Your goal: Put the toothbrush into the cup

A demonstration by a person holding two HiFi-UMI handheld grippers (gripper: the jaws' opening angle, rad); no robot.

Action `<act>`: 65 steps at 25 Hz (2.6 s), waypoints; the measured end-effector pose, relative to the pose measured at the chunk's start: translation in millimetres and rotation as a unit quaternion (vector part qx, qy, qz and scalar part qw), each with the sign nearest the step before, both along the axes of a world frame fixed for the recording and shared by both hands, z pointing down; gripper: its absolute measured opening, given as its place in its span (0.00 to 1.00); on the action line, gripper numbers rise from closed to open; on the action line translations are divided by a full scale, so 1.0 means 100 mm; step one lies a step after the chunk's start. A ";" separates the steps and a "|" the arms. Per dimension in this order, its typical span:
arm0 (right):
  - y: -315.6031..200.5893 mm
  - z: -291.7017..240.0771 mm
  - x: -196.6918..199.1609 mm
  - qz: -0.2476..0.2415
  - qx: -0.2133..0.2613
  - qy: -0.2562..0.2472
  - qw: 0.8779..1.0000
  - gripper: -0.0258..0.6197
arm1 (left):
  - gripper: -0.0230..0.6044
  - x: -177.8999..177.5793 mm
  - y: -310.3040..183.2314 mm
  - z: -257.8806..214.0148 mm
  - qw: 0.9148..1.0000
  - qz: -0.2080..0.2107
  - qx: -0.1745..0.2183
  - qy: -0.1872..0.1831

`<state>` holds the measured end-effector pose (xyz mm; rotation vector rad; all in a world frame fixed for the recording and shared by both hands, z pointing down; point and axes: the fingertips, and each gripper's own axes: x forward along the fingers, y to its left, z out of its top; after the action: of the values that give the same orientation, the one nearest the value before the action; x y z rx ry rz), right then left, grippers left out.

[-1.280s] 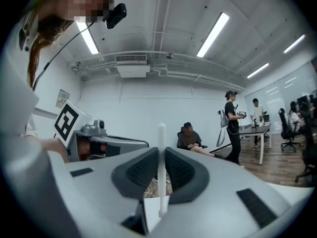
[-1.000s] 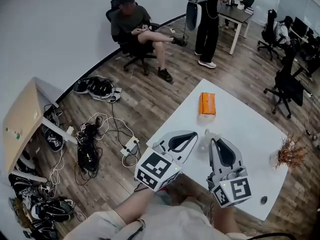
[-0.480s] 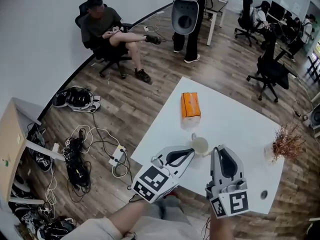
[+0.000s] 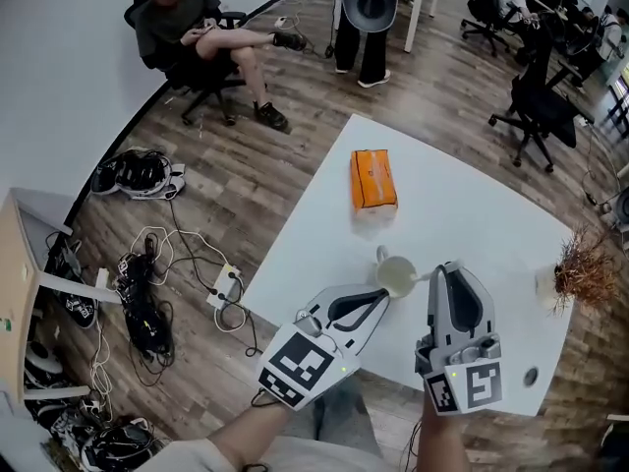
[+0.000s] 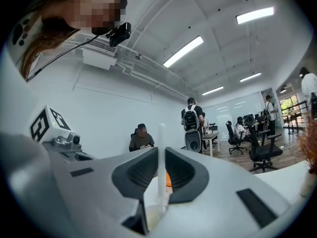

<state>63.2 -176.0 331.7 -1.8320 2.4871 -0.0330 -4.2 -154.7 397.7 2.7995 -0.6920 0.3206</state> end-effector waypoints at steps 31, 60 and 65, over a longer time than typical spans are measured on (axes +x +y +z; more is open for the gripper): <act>-0.31 0.95 -0.01 -0.001 -0.108 -0.022 0.994 0.13 | 0.05 0.16 -0.03 0.23 0.999 -0.001 -0.027 -0.016; -0.48 1.14 -0.03 -0.028 -0.177 -0.006 0.984 0.13 | 0.05 0.19 0.03 0.24 0.999 0.002 -0.040 -0.008; -0.54 1.09 0.02 -0.023 -0.171 -0.004 0.985 0.13 | 0.05 0.20 0.02 0.23 0.999 0.001 -0.040 -0.007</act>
<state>65.3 -230.0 440.8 -1.8770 2.6520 -0.4988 16.1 -153.0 421.2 2.7256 -0.6645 0.3611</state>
